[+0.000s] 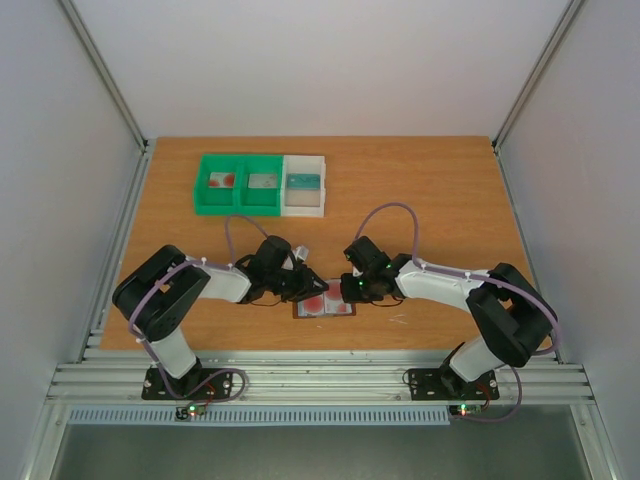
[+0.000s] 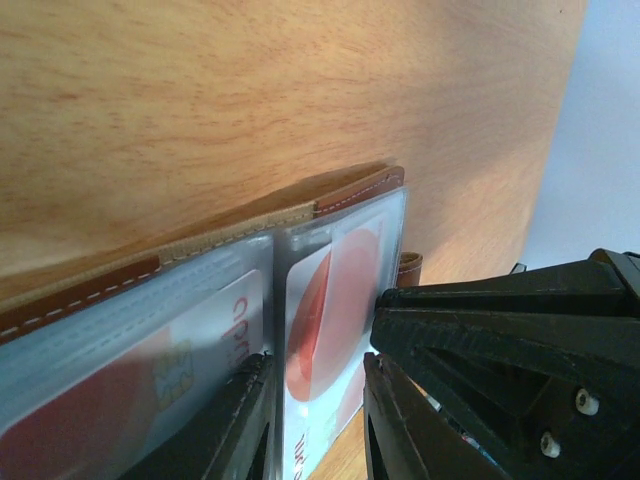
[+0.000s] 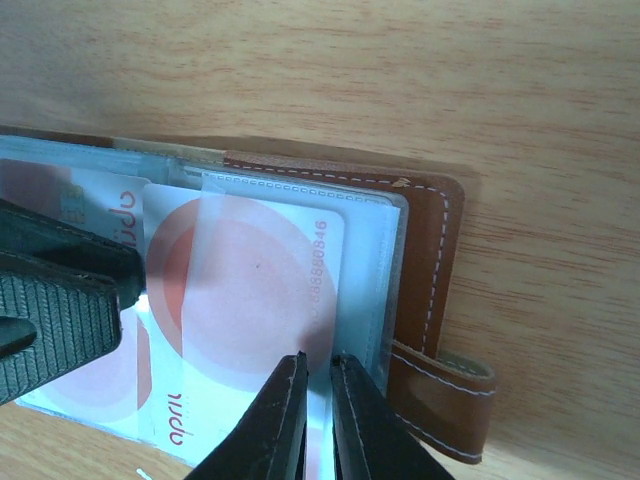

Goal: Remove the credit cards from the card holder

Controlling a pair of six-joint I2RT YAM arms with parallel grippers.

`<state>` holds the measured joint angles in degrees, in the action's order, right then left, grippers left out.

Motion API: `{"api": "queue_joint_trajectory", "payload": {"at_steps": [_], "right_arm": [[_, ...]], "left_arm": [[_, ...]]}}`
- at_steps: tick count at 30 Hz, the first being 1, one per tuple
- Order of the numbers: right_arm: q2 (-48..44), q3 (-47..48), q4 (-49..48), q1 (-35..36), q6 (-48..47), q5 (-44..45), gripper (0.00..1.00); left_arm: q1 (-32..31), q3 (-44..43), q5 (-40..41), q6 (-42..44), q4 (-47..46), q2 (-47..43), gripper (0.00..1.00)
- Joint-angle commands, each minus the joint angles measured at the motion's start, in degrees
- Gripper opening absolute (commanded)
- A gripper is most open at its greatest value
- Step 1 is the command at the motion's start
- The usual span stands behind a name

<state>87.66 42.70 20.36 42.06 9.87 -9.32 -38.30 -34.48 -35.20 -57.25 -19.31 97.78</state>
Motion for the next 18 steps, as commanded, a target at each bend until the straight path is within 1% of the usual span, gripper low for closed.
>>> {"api": "queue_joint_trajectory", "payload": {"at_steps": [1, 5, 8, 11, 15, 18], "right_arm": [[1.7, -1.5, -0.5, 0.3, 0.2, 0.9, 0.09], [1.7, -1.8, -1.0, 0.3, 0.5, 0.7, 0.09], [1.7, -1.9, -1.2, 0.2, 0.6, 0.7, 0.08], [1.7, -2.0, -1.2, 0.3, 0.6, 0.7, 0.08], [1.8, -2.2, -1.3, 0.3, 0.5, 0.9, 0.08], [1.9, -2.4, -1.7, 0.3, 0.6, 1.2, 0.08]], "left_arm": [[-0.2, 1.3, 2.0, -1.0, -3.4, 2.0, 0.27], [-0.3, 1.1, 2.1, -1.6, -3.9, 2.4, 0.27], [-0.2, 1.3, 2.1, -2.0, -4.6, 2.4, 0.24], [-0.3, 1.5, 2.2, -2.2, -4.9, 2.1, 0.17], [-0.3, 1.7, 2.4, -2.2, -4.7, 1.7, 0.02], [-0.2, 1.7, 2.3, -2.1, -4.7, 1.5, 0.00]]}}
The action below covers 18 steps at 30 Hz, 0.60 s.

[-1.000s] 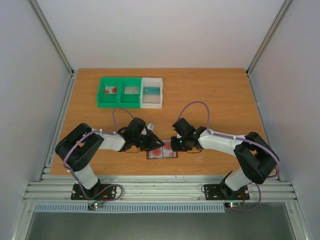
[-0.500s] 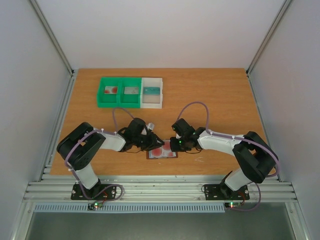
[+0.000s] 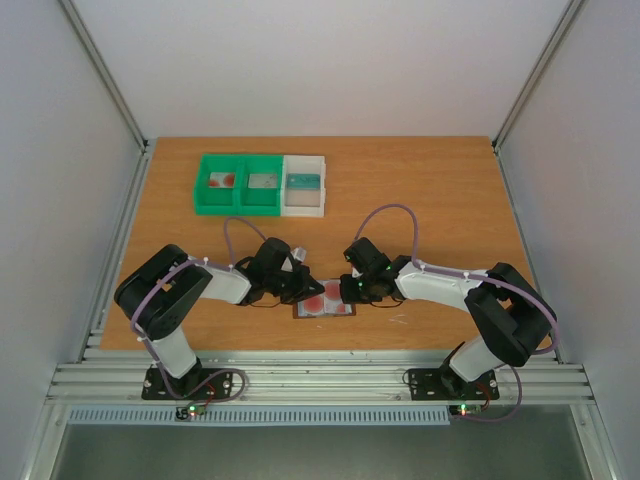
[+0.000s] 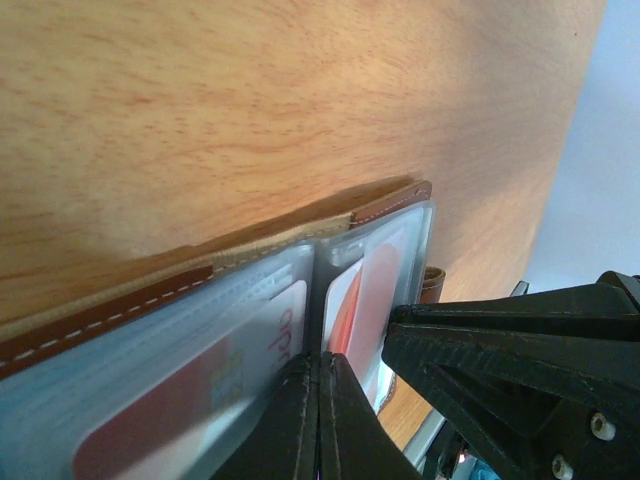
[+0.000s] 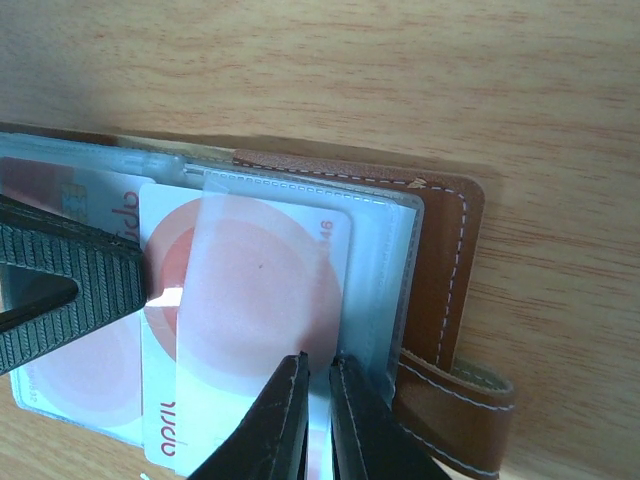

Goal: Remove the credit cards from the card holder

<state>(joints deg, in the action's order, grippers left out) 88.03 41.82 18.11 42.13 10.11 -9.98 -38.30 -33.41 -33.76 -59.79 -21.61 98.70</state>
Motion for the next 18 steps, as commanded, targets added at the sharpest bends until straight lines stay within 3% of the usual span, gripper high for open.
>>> {"api": "queue_joint_trajectory", "payload": {"at_steps": [1, 11, 18], "right_arm": [[1.6, -1.6, 0.4, 0.2, 0.3, 1.9, 0.08], [1.2, -1.9, 0.4, 0.2, 0.5, 1.9, 0.08], [1.5, -2.9, -2.6, 0.2, 1.1, 0.1, 0.07]], "left_arm": [[-0.3, 0.6, 0.9, 0.5, -2.4, 0.3, 0.00], [-0.3, 0.6, 1.3, 2.1, 0.2, -3.3, 0.00], [-0.3, 0.5, 0.0, 0.0, -2.8, -2.6, 0.02]]}}
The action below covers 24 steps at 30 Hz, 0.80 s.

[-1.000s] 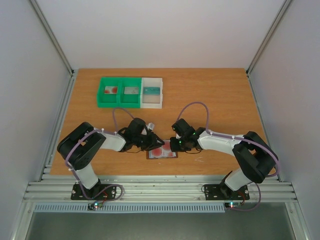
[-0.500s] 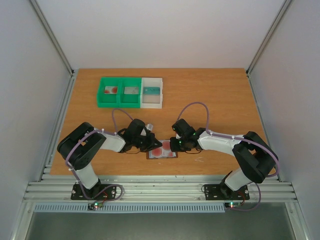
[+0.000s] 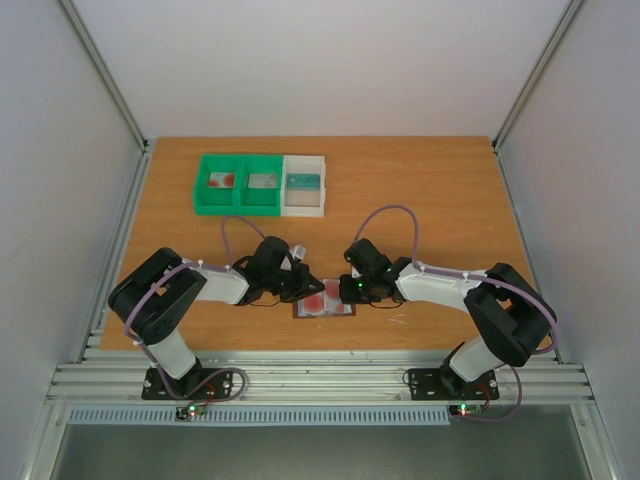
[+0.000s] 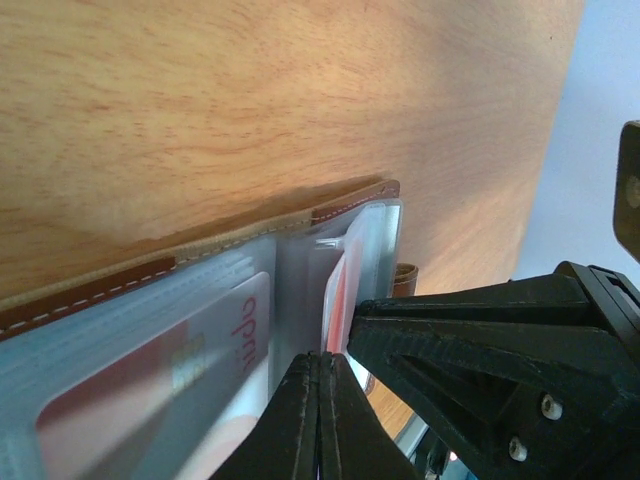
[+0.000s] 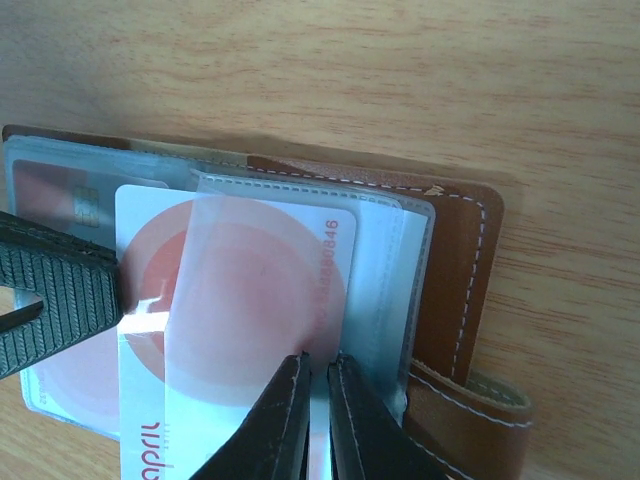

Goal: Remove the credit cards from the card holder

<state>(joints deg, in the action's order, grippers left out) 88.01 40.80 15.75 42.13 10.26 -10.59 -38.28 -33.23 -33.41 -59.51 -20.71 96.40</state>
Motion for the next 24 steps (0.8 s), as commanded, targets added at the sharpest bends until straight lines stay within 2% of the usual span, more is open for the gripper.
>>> {"api": "queue_joint_trajectory", "payload": {"at_steps": [1, 7, 8, 14, 16, 21, 24], "right_arm": [[1.7, -1.7, -0.3, 0.2, 1.0, 0.7, 0.07], [1.6, -1.9, -0.5, 0.2, 1.1, 0.9, 0.07], [1.6, -2.0, -0.5, 0.2, 1.1, 1.0, 0.07], [1.5, -2.7, -1.0, 0.2, 1.3, 1.1, 0.07], [1.4, -2.7, -1.2, 0.2, 1.4, 0.9, 0.07], [1.5, -3.0, -1.9, 0.2, 1.6, 0.3, 0.06], [1.3, -2.9, -1.6, 0.2, 1.5, 0.4, 0.06]], "left_arm": [[-0.3, 0.2, -0.5, -0.6, -4.0, 0.0, 0.05], [-0.3, 0.2, -0.7, -0.8, -4.6, 1.0, 0.16], [-0.3, 0.2, -0.5, -0.8, -4.6, 1.0, 0.16], [-0.3, 0.8, 0.0, -0.7, -5.0, 1.1, 0.02], [-0.3, 1.0, -0.2, -0.9, -5.8, 1.3, 0.02], [-0.3, 1.6, -0.9, -2.4, -8.9, 2.0, 0.08], [-0.2, 1.6, -0.5, -2.5, -8.7, 2.1, 0.08]]}}
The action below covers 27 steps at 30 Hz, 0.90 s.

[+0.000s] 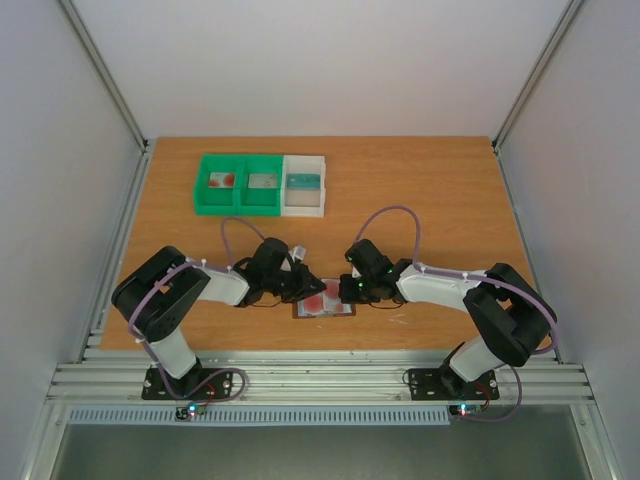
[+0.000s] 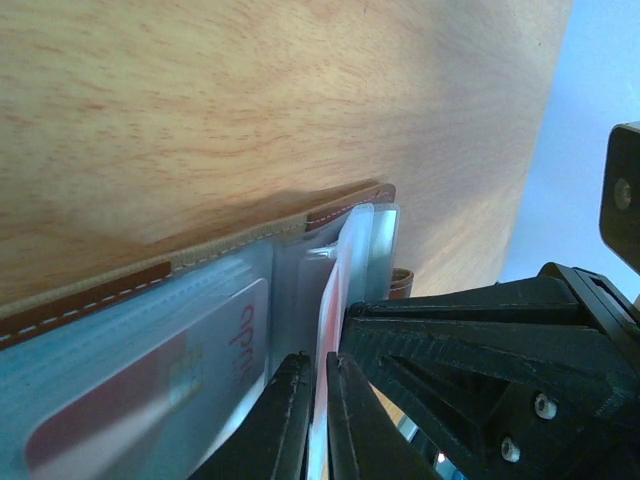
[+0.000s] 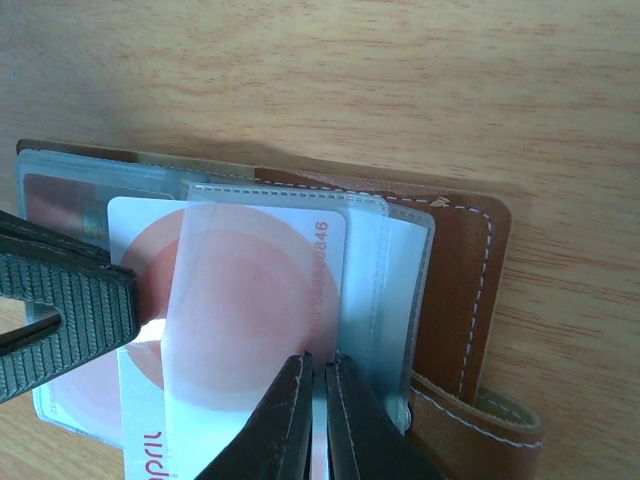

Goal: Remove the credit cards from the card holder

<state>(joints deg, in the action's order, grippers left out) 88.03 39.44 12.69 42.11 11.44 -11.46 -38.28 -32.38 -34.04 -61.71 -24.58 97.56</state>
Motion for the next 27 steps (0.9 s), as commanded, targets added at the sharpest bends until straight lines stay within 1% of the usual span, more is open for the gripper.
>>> {"api": "queue_joint_trajectory", "payload": {"at_steps": [1, 2, 3, 8, 17, 23, 27], "right_arm": [[1.2, -1.5, 1.5, 0.3, 0.3, 1.4, 0.06], [1.1, -1.5, 1.6, 0.2, 0.3, 1.5, 0.06], [1.1, -1.5, 1.6, 0.2, 0.4, 1.6, 0.06], [1.1, -1.7, 1.9, 0.1, 0.3, 2.2, 0.06], [-0.4, -1.8, 2.7, -0.7, -0.6, 2.8, 0.06], [-0.9, -1.7, 3.1, -1.0, -0.8, 2.8, 0.06], [-2.7, -1.3, 4.3, -1.1, -1.9, 3.3, 0.06]], "left_arm": [[-0.3, 0.7, 0.3, -0.2, -4.7, 0.9, 0.04], [-0.3, 0.7, 0.2, -0.1, -4.5, 0.9, 0.01], [-0.2, 0.7, 0.3, 0.0, -4.5, 0.8, 0.00], [-0.3, 0.8, 0.9, 0.8, -2.7, -0.4, 0.01], [0.1, 1.2, 2.1, 4.2, 4.0, -4.2, 0.00], [1.2, 1.5, 2.1, 5.6, 6.7, -7.1, 0.00], [2.0, 1.5, 2.7, 6.8, 10.1, -10.2, 0.00]]}}
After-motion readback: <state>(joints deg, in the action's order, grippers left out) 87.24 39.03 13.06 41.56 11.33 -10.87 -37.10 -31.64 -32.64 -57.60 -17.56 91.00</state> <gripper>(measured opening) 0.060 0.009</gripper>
